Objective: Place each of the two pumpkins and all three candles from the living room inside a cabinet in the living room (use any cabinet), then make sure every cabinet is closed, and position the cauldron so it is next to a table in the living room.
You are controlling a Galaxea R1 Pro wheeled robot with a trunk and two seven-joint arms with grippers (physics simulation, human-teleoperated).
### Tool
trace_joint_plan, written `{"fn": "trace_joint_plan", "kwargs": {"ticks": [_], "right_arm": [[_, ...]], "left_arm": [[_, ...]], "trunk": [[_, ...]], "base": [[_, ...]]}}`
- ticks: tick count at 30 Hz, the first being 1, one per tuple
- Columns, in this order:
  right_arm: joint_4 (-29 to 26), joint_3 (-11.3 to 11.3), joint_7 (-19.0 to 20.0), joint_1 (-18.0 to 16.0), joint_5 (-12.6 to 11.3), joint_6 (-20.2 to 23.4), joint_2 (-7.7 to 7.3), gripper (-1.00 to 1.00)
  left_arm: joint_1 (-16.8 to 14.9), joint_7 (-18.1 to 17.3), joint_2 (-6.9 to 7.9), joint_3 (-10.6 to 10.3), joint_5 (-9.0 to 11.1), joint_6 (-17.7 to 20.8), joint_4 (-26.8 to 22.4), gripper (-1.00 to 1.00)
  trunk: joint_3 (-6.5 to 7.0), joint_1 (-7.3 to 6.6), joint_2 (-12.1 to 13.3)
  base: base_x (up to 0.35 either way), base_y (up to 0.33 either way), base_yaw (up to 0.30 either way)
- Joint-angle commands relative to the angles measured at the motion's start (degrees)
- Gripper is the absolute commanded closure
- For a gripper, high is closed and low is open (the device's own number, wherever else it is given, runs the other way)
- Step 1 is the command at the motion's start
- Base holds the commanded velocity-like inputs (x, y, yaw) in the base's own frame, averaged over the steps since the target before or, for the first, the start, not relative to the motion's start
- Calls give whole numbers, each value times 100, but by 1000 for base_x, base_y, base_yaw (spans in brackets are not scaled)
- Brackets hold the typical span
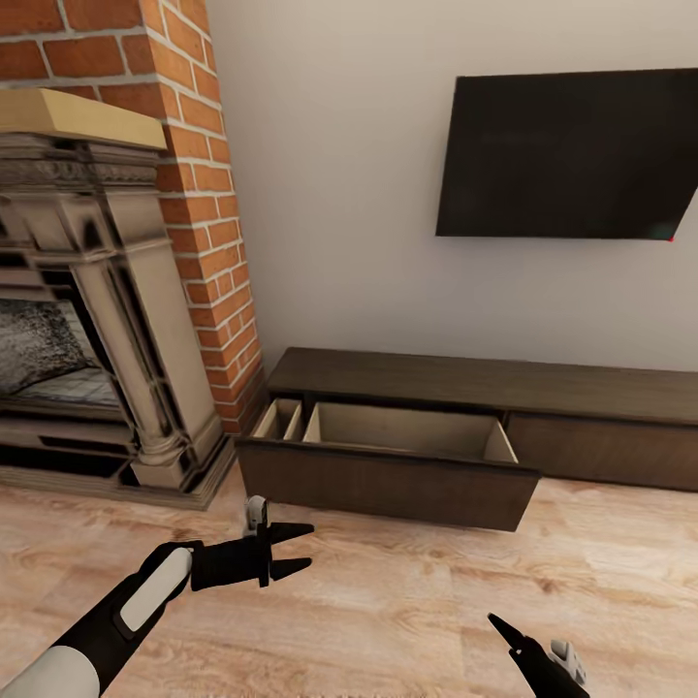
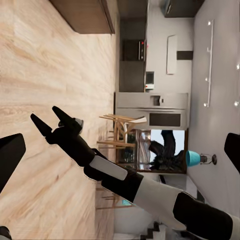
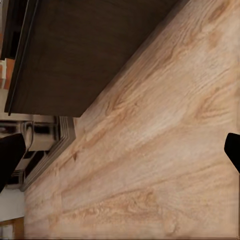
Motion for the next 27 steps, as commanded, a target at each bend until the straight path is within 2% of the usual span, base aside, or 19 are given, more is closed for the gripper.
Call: {"fn": "trace_joint_plan", "kwargs": {"ticks": [1, 9, 27], "right_arm": [[-4, 28, 15, 0, -59, 49, -2, -100], [-4, 28, 15, 0, -59, 40, -1, -100], [-4, 28, 23, 0, -59, 31, -1, -100]], "left_arm": [[-8, -15, 2, -16, 17, 19, 4, -100], [-8, -15, 7, -14, 24, 16, 5, -100], [-8, -15, 12, -9, 28, 16, 3, -100]], "trunk": [[-5, -2, -2], [-5, -2, -2], [-5, -2, -2]], "base": [[-75, -220, 284], [-18, -87, 284], [-52, 17, 284]]}}
